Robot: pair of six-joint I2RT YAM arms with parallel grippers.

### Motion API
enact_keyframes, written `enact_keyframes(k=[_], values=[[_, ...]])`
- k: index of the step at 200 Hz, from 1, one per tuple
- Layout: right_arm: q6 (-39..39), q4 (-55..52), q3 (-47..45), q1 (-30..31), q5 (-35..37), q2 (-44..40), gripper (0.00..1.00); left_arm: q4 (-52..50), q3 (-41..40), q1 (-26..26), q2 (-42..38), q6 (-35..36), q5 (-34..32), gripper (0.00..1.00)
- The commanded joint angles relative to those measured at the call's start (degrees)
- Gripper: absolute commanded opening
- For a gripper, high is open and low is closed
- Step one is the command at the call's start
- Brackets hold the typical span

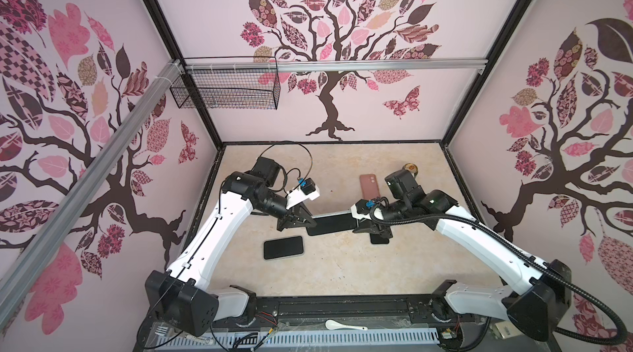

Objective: Take the phone out of the phone case
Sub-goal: Remove the phone case from the phone.

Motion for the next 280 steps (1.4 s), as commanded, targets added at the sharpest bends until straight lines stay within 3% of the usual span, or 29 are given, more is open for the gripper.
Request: enact_keyframes(k=[1, 36, 86, 136, 193, 280], values=[[-1.9, -0.5, 2.0, 1.6, -2.1, 0.5, 0.0, -0.1, 4.0, 0.2, 1.2, -0.4, 4.0, 0.0], [-2.7, 3.4, 1.6, 3.0, -1.2, -1.0, 0.0, -3.3, 5.6, -0.3, 3.5, 2.0, 5.0, 0.0], [-7.7, 6.6, 0.9, 7.9, 6.2, -2.6, 0.0, -6.3, 7.0, -1.9, 6.1, 3.9, 5.0, 0.0], [-6.5, 14.8, -1.3, 8.1, 4.1, -6.7, 0.0, -8.1, 7.7, -3.0, 7.8, 5.0, 4.9, 0.0], [-7.9, 16.9, 0.2, 8.3, 4.2, -7.7, 0.0, -11.6, 8.5, -5.1, 9.6, 7.4, 6.2, 0.0], [-10.9, 24.0, -1.2, 8.8, 10.0, -10.4, 0.0, -14.6, 9.8, -6.7, 11.1, 8.7, 6.6, 0.0]])
